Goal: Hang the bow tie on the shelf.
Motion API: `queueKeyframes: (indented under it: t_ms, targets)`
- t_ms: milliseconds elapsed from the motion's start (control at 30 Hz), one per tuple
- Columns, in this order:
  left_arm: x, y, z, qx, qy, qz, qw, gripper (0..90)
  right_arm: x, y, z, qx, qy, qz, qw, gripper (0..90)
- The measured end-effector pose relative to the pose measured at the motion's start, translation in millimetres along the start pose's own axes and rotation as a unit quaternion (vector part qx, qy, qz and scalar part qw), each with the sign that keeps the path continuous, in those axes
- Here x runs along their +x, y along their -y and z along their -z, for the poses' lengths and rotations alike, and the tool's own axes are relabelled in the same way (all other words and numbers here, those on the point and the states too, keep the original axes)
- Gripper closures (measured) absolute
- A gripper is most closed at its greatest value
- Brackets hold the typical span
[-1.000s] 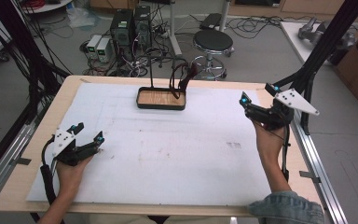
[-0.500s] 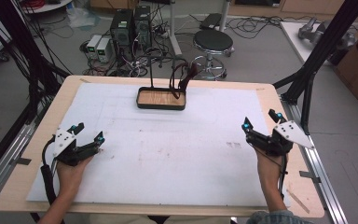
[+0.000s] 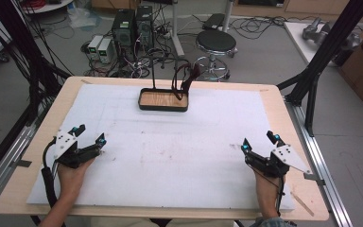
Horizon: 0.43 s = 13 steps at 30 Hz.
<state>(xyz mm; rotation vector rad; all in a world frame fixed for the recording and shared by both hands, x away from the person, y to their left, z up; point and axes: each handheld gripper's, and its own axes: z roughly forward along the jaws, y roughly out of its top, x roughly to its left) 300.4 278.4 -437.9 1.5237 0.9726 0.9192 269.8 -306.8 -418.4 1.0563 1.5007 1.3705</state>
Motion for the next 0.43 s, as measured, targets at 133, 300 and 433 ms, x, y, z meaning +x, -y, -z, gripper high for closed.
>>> queueKeyframes:
  t_ms: [133, 300, 433]
  targets:
    - [0.1, 0.0, -0.1, 0.000, 0.001, -0.001, 1.0000, 20.6, 2.7, 10.7, 1.3, 0.004, -0.005, -0.003, 1.0000, 11.7]
    - [0.2, 0.1, -0.1, 0.000, 0.001, 0.000, 1.0000, 20.6, 1.2, 20.6, -2.0, 0.023, -0.005, -0.004, 0.9997, 11.7]
    - [0.2, 0.0, -0.7, 0.000, 0.000, -0.001, 1.0000, 20.6, -0.2, 22.4, 0.0, 0.020, -0.002, -0.008, 0.9998, 11.7]
